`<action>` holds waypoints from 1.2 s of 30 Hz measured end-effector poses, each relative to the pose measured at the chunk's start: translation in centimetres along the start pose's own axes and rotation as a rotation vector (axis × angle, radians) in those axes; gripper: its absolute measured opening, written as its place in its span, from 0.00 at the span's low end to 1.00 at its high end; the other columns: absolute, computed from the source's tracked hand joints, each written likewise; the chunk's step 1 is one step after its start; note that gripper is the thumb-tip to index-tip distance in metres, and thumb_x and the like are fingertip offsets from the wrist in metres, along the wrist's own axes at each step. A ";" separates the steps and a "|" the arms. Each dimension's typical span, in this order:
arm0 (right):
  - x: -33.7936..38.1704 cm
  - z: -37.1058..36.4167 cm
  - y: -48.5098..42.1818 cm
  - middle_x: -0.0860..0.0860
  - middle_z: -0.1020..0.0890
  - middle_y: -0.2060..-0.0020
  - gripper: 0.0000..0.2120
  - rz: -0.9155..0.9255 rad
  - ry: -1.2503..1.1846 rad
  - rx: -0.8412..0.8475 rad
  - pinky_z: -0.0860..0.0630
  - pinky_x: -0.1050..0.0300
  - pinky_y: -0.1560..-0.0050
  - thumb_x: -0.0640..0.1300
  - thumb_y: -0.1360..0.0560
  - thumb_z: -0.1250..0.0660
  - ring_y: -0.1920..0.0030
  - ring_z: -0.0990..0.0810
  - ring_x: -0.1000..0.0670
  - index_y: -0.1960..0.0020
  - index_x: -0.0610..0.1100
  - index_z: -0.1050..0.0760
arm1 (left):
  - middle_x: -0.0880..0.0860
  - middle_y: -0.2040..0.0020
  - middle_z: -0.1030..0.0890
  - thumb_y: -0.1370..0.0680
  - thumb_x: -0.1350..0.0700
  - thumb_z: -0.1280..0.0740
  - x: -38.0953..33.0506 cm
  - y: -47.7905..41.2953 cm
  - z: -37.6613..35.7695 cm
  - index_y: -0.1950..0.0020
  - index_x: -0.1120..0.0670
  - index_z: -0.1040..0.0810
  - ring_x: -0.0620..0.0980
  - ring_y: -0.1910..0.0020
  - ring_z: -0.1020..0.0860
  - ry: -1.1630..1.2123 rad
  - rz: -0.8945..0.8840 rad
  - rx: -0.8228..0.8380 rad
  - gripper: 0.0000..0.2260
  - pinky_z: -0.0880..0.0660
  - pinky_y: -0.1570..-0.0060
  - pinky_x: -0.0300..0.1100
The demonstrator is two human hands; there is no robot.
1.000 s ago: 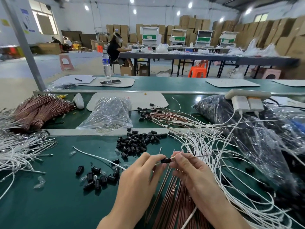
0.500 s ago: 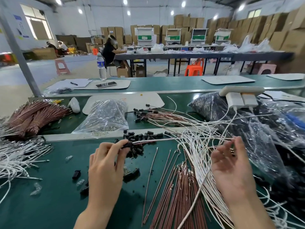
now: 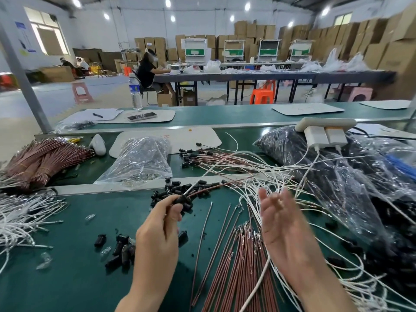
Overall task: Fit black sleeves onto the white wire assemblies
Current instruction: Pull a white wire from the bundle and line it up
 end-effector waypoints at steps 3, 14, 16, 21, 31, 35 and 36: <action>-3.5 -1.6 0.3 0.38 0.15 0.51 0.19 -0.200 0.409 0.123 0.17 0.63 0.58 0.55 0.34 0.19 0.57 0.14 0.47 0.55 0.40 0.14 | 0.43 0.59 0.20 0.19 0.46 0.41 -0.5 0.5 -0.9 0.45 0.35 0.24 0.44 0.71 0.25 0.084 0.030 0.027 0.08 0.31 0.73 0.33; -4.0 -1.5 -0.1 0.44 0.13 0.49 0.10 0.061 0.742 -0.016 0.18 0.60 0.53 0.48 0.26 0.30 0.45 0.14 0.46 0.49 0.47 0.14 | 0.31 0.49 0.19 0.21 0.46 0.35 -1.5 2.6 -4.7 0.38 0.40 0.20 0.32 0.48 0.20 0.007 -0.015 0.414 0.12 0.24 0.49 0.33; -3.8 -1.1 -0.3 0.42 0.13 0.49 0.10 0.062 0.685 -0.051 0.18 0.59 0.52 0.47 0.26 0.31 0.45 0.14 0.45 0.49 0.46 0.14 | 0.30 0.52 0.20 0.22 0.41 0.38 -1.8 2.5 -4.5 0.39 0.36 0.23 0.33 0.53 0.20 0.015 -0.036 0.401 0.12 0.26 0.55 0.29; -3.1 -0.1 -0.8 0.38 0.14 0.48 0.11 0.062 0.517 -0.112 0.17 0.57 0.50 0.46 0.27 0.30 0.45 0.15 0.41 0.48 0.42 0.14 | 0.36 0.57 0.20 0.22 0.37 0.40 -1.1 2.1 -3.7 0.50 0.38 0.24 0.41 0.64 0.22 0.039 0.005 0.335 0.09 0.28 0.66 0.30; -4.0 0.1 -0.8 0.45 0.13 0.55 0.16 0.029 0.714 -0.094 0.18 0.62 0.55 0.51 0.37 0.22 0.53 0.14 0.50 0.49 0.50 0.14 | 0.39 0.55 0.19 0.22 0.35 0.38 -0.8 1.9 -3.9 0.43 0.34 0.26 0.44 0.64 0.20 0.148 0.037 0.337 0.09 0.25 0.66 0.35; -3.5 0.6 -0.9 0.45 0.14 0.59 0.13 0.050 0.633 -0.139 0.18 0.62 0.57 0.45 0.36 0.23 0.58 0.15 0.51 0.51 0.48 0.13 | 0.41 0.55 0.18 0.21 0.34 0.41 -0.2 1.9 -3.8 0.45 0.33 0.26 0.48 0.62 0.20 0.140 0.069 0.339 0.10 0.21 0.64 0.45; -3.4 0.6 -1.0 0.46 0.14 0.59 0.12 0.049 0.620 -0.142 0.18 0.62 0.58 0.43 0.35 0.24 0.59 0.15 0.51 0.51 0.48 0.13 | 0.41 0.55 0.18 0.21 0.34 0.41 -0.2 1.9 -3.8 0.45 0.33 0.25 0.48 0.62 0.20 0.133 0.072 0.345 0.09 0.21 0.64 0.45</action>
Point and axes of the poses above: each hand's wrist, its own y-axis away from the middle knuckle, its own z-axis out of the back of the hand, x = y × z, the point moved 5 cm from there along -y, towards the middle knuckle
